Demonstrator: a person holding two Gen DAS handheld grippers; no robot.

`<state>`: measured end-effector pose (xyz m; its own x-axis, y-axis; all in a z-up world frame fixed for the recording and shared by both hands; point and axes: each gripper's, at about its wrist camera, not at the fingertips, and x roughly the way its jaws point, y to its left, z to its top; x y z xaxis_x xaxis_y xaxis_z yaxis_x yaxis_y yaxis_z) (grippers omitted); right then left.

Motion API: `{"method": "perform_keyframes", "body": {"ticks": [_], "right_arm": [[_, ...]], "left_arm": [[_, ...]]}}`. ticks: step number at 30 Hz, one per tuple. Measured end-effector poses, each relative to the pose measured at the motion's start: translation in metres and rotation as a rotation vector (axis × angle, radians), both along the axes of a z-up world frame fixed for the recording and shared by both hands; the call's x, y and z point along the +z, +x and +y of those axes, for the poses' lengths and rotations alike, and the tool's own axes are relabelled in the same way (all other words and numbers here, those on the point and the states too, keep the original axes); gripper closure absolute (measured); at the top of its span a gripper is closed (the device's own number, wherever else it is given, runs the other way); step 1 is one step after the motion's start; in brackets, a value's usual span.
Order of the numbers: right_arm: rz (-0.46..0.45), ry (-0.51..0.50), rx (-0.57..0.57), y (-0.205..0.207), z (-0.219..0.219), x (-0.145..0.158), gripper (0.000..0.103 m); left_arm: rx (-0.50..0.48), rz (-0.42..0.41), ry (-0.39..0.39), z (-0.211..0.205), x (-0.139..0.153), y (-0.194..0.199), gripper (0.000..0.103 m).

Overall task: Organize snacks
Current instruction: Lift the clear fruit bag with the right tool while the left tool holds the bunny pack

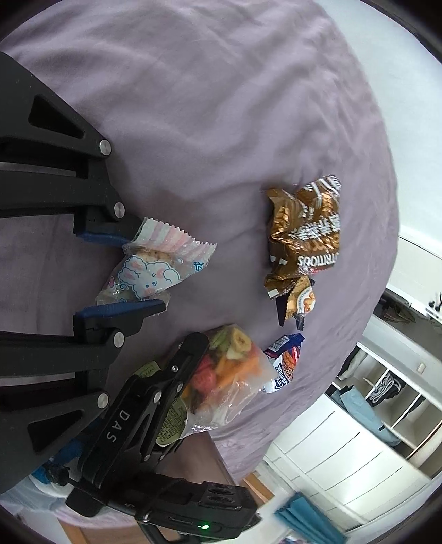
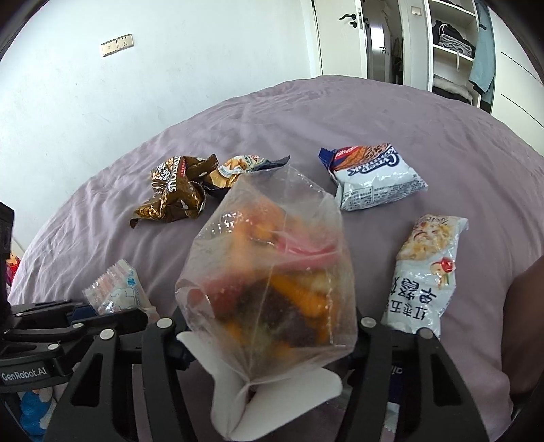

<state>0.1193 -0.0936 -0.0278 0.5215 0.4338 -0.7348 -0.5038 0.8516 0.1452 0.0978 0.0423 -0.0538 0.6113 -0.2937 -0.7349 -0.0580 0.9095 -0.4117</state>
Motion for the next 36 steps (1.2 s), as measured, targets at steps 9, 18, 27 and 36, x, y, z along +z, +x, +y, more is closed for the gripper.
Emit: {"method": "perform_keyframes", "body": {"ticks": [9, 18, 27, 36], "right_arm": [[-0.021, -0.003, -0.016, -0.004, 0.001, -0.006, 0.014], [-0.038, 0.001, -0.018, -0.006, 0.001, -0.007, 0.015], [-0.066, -0.049, -0.021, -0.009, 0.006, -0.003, 0.016], [-0.094, -0.118, -0.023, -0.011, 0.017, 0.001, 0.017]], "left_arm": [[-0.016, -0.026, 0.105, -0.013, 0.0, -0.003, 0.08], [-0.015, -0.044, 0.177, -0.024, 0.0, -0.004, 0.08], [-0.016, -0.051, 0.201, -0.03, -0.002, 0.0, 0.08], [-0.018, -0.051, 0.194, -0.029, -0.003, 0.001, 0.08]]}}
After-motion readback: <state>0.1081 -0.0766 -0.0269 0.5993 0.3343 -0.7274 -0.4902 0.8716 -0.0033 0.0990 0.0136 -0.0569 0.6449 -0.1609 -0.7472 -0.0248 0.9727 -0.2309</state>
